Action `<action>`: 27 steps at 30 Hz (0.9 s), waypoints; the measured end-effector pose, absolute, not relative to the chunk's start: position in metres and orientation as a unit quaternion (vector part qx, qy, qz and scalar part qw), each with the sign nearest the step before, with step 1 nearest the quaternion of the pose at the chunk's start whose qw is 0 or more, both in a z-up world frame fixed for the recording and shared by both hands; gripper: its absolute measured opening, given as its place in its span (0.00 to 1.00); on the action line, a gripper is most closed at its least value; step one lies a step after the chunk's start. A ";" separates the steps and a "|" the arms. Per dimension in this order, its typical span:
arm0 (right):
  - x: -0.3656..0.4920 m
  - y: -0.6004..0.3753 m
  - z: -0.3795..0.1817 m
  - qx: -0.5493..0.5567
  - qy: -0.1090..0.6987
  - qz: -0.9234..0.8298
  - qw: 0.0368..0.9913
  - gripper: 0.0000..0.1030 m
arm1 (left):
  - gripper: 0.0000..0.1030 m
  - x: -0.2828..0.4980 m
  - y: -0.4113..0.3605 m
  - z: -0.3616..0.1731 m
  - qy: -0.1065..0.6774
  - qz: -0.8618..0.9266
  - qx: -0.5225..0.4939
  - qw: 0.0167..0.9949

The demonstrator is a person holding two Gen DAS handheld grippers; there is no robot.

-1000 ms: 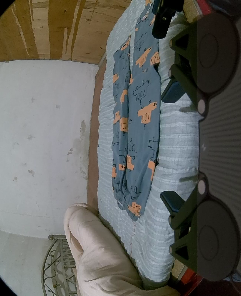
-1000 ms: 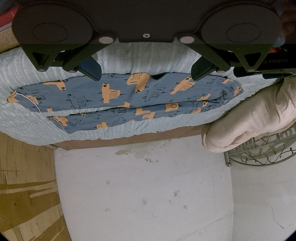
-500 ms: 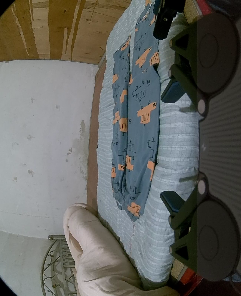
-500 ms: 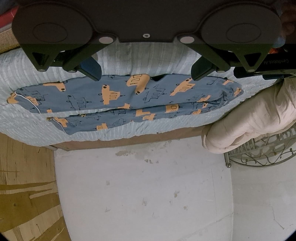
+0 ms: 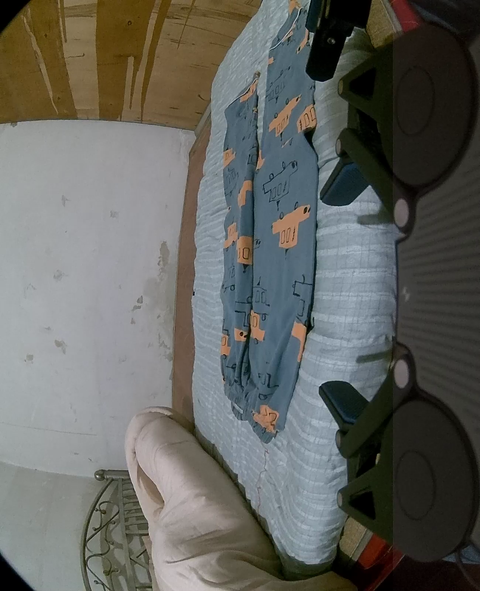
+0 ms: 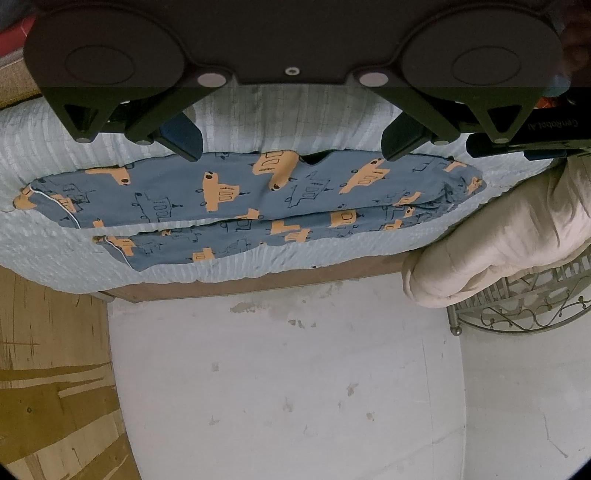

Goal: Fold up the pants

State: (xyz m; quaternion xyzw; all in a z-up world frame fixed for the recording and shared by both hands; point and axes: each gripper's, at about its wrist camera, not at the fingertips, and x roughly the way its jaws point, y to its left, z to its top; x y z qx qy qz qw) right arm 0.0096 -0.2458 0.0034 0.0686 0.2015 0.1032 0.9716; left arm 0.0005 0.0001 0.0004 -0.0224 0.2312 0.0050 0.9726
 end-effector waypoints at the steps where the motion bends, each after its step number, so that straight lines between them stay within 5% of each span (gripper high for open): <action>1: 0.008 -0.246 0.002 0.069 0.201 0.104 0.972 0.99 | 0.99 0.001 0.000 0.000 0.231 0.005 -0.022 0.973; 27: 0.008 -0.245 0.003 0.067 0.202 0.100 0.972 0.99 | 0.99 -0.001 0.000 -0.002 0.233 0.004 -0.023 0.972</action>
